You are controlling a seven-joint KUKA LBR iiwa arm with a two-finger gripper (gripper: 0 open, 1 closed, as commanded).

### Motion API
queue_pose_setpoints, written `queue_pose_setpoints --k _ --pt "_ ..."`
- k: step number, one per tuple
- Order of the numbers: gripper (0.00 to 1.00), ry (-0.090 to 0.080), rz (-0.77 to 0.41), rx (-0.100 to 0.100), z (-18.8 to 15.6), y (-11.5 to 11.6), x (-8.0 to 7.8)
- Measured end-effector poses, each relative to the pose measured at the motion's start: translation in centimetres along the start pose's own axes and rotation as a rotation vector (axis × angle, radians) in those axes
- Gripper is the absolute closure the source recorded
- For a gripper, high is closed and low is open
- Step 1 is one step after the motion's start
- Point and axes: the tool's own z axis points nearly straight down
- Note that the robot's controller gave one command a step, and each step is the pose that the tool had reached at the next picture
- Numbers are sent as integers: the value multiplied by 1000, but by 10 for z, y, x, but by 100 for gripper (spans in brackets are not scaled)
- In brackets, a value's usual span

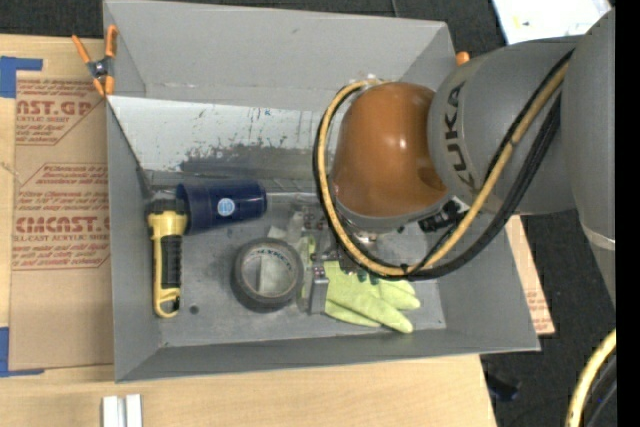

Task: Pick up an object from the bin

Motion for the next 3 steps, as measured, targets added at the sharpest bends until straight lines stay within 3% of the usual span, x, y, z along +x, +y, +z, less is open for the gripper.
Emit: queue_pose_setpoints --k 1,2,3 --pt "0 -2 0 0 0 0 -1" --pt "0 -4 -236 0 9 -13 -9" --pt "0 -2 -397 2 14 -23 -12"
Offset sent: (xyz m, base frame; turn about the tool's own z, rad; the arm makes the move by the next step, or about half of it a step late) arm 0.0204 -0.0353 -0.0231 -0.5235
